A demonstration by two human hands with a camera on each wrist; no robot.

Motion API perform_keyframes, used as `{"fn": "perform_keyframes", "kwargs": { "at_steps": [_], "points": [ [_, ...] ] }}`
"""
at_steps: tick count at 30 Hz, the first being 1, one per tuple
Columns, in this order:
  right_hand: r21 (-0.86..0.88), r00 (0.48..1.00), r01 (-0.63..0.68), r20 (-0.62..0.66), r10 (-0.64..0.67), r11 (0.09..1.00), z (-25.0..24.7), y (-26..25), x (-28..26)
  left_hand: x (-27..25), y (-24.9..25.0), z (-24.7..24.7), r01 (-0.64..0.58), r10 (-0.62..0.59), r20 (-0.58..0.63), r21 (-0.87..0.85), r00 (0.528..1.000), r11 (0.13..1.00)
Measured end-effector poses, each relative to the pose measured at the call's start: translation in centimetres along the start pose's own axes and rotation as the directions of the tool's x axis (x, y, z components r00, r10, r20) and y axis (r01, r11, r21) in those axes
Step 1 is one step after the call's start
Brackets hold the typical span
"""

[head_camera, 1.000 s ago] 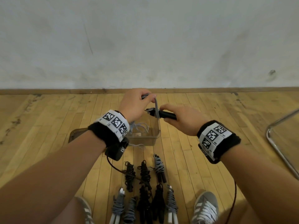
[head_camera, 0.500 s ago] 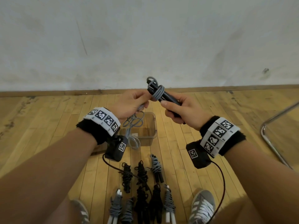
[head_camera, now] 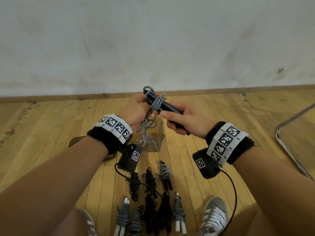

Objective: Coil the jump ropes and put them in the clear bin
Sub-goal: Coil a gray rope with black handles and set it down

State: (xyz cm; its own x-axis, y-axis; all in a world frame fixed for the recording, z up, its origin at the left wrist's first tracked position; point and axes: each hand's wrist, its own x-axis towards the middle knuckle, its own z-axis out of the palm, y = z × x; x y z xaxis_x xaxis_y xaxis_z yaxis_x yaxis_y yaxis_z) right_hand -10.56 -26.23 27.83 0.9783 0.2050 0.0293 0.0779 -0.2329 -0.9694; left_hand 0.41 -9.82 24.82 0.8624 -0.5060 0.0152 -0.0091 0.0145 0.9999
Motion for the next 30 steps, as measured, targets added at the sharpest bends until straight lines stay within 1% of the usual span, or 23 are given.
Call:
{"fn": "perform_keyframes", "kwargs": {
  "at_steps": [2, 4, 5, 9, 11, 15, 17, 19, 22, 24, 27, 29, 30],
  "points": [
    [-0.009, 1.000, 0.010, -0.023, -0.010, 1.000, 0.1, -0.2, 0.1, 0.1, -0.3, 0.1, 0.026, -0.026, 0.018, 0.022, 1.000, 0.999],
    [-0.036, 0.994, -0.001, -0.107, -0.003, 0.999, -0.4, -0.1, 0.1, -0.1, -0.7, 0.5, 0.038, -0.042, 0.052, 0.076, 0.998, 0.996],
    [-0.050, 0.986, -0.016, -0.164, 0.008, 0.999, -0.7, 0.0, 0.2, -0.3, -0.9, 0.7, 0.041, -0.046, 0.048, 0.091, 0.998, 0.995],
    [-0.077, 0.923, -0.085, -0.382, 0.049, 0.993, -1.0, 1.0, 0.8, -0.4, -1.0, 1.0, 0.037, -0.036, -0.020, 0.080, 0.999, 0.996],
    [-0.112, 0.897, -0.098, -0.440, 0.039, 0.989, -1.0, 1.5, 1.1, -0.5, -0.7, 1.0, 0.026, -0.024, -0.033, 0.068, 0.999, 0.997],
    [-0.271, 0.886, -0.102, -0.462, -0.037, 0.957, -1.1, 2.4, 1.5, -0.8, -0.3, 1.3, 0.018, -0.010, -0.094, 0.082, 0.996, 0.997],
    [-0.349, 0.883, -0.118, -0.465, -0.062, 0.930, -1.0, 2.6, 1.8, -0.8, -0.1, 1.6, 0.002, 0.015, -0.126, 0.138, 0.992, 0.990],
    [-0.402, 0.875, -0.142, -0.479, -0.076, 0.905, -0.8, 2.9, 2.1, -0.9, 0.0, 1.9, -0.017, 0.048, -0.134, 0.219, 0.990, 0.975],
    [-0.515, 0.860, -0.178, -0.496, -0.122, 0.839, -0.7, 3.4, 2.7, -1.1, 0.3, 2.2, -0.004, 0.048, -0.141, 0.292, 0.989, 0.956],
    [-0.615, 0.858, -0.207, -0.487, -0.160, 0.761, -0.4, 3.5, 3.0, -1.1, 0.4, 2.3, 0.017, 0.026, -0.148, 0.280, 0.989, 0.960],
    [-0.736, 0.863, -0.235, -0.458, -0.212, 0.635, 0.5, 3.2, 2.9, -1.1, 0.9, 2.6, 0.058, -0.021, -0.194, 0.189, 0.981, 0.980],
    [-0.773, 0.868, -0.209, -0.429, -0.251, 0.599, 1.5, 3.3, 2.7, -1.0, 1.3, 2.6, 0.071, -0.038, -0.233, 0.134, 0.972, 0.988],
    [-0.780, 0.871, -0.192, -0.415, -0.263, 0.595, 2.0, 3.5, 2.7, -0.9, 1.4, 2.6, 0.070, -0.039, -0.252, 0.115, 0.967, 0.991]
  ]
}}
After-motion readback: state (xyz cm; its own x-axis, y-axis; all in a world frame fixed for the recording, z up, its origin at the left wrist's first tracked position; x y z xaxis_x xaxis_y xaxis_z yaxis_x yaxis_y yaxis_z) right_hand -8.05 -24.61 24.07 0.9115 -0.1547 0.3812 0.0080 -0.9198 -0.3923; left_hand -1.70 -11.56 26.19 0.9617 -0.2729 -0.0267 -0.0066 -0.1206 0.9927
